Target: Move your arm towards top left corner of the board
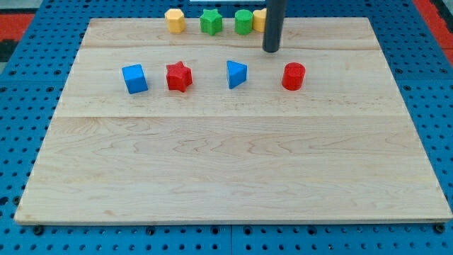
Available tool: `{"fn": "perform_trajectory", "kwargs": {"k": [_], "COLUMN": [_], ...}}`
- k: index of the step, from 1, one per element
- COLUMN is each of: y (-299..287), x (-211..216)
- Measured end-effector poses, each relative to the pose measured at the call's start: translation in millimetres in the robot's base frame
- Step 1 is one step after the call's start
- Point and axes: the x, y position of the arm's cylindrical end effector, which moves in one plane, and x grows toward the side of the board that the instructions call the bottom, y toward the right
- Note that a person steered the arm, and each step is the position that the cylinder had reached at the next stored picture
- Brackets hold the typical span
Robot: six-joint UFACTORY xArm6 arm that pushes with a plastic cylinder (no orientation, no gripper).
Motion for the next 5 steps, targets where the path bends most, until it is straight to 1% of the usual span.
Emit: {"fn": "perform_trajectory", "kwargs": {"k": [1, 2, 3, 4, 5], "y": [-82.0, -184.9, -256.4, -309.7, -320.6], "x": [17.6, 11.4, -30.4, -86.2, -107.3]}}
